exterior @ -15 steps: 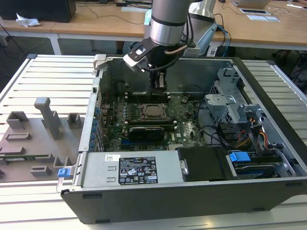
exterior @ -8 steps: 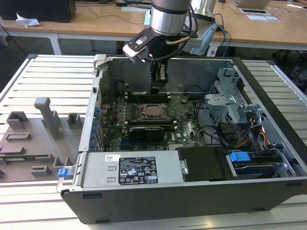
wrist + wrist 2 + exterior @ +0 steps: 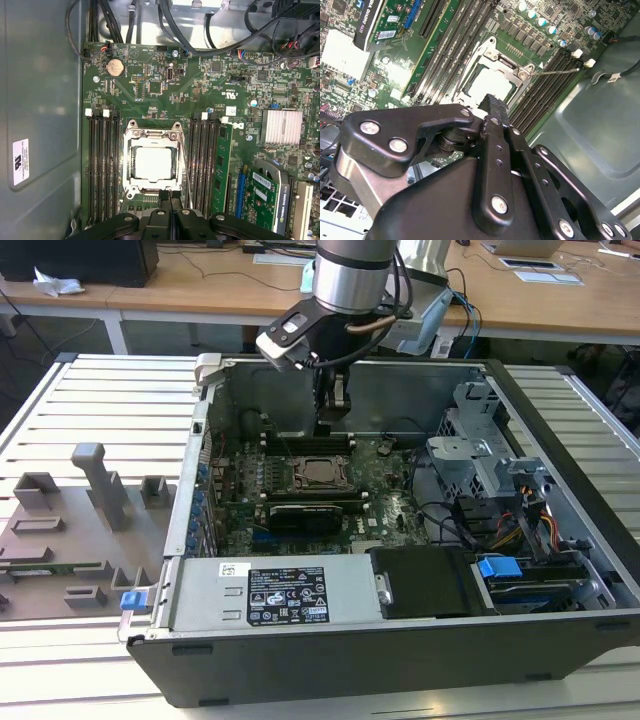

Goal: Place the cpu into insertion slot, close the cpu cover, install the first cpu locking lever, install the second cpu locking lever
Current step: 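Close the cpu cover, then install the first cpu locking lever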

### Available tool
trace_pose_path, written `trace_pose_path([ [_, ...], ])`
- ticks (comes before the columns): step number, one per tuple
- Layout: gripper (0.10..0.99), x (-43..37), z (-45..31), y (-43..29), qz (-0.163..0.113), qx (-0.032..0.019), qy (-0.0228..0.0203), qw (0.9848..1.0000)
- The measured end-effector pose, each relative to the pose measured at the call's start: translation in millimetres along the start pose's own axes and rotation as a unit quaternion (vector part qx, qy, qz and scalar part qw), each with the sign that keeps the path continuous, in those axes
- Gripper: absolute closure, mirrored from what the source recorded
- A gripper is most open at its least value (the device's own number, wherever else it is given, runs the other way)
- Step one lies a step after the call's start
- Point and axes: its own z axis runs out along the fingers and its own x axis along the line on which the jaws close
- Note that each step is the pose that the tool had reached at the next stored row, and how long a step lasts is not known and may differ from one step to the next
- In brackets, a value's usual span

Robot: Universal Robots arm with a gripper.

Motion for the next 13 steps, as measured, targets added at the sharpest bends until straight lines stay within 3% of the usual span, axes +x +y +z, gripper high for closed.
trace_pose_path([
  [8,0.980,0.0,-0.2,0.0,0.000,-0.0011,0.0000,1.0000],
  [13,0.980,0.0,0.6,0.0,0.001,-0.0404,-0.0019,0.9992],
])
